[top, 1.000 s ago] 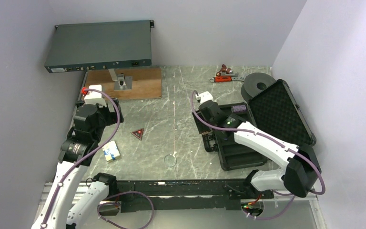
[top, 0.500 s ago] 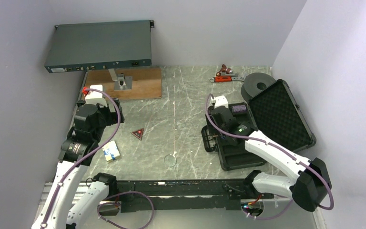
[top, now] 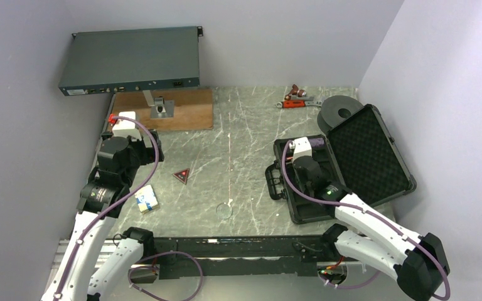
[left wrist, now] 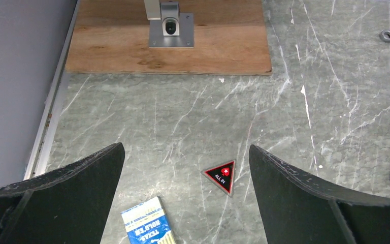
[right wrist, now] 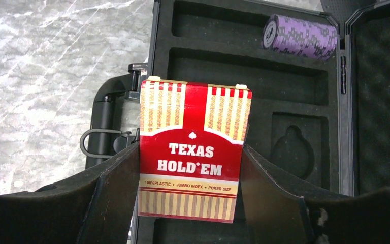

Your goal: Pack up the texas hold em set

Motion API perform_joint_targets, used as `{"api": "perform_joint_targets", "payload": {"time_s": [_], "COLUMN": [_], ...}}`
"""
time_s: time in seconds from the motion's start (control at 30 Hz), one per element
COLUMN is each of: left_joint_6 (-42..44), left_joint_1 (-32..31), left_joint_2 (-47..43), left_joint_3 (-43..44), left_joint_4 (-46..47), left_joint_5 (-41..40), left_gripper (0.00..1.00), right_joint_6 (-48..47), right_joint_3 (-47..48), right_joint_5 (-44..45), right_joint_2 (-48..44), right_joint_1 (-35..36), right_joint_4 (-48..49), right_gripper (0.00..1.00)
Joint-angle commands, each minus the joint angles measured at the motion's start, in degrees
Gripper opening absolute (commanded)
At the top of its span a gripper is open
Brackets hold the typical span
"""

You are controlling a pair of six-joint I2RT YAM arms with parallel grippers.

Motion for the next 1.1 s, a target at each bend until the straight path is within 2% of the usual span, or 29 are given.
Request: {"api": "perform_joint_targets", "payload": {"time_s": [0.0, 0.33, 0.73, 0.8, 1.07], "left_joint_6": [0.5, 0.4, 0.3, 0.3, 0.3], "left_joint_1": [0.2, 0.2, 0.2, 0.2, 0.2], "left_joint_2": [0.2, 0.0, -0.6, -0.6, -0.8], "left_joint_3": [0.9, 0.9, 0.9, 0.9, 0.9], "left_joint_4": [1.8, 1.6, 1.9, 2.0, 1.9], "left_joint_5": [1.1, 1.4, 2.4, 2.3, 2.3], "left_gripper": [0.99, 0.99, 0.99, 0.99, 0.99], "right_joint_6": [-2.1, -3.7, -3.0, -2.7, -0.6], "right_joint_3": [-0.1, -1.1, 0.6, 1.3, 4.0], "right_joint_5": [0.4, 0.3, -6.5, -7.7, -9.5], "right_joint_2": [-0.2, 5.0, 9.0, 9.1, 6.2], "right_joint_1": [-0.7, -4.7, -7.9, -8.0, -8.3], "right_joint_4": [8.9, 13.7, 12.0, 11.1, 3.1], "right_gripper": [0.0, 0.0, 0.0, 0.09, 0.35]}}
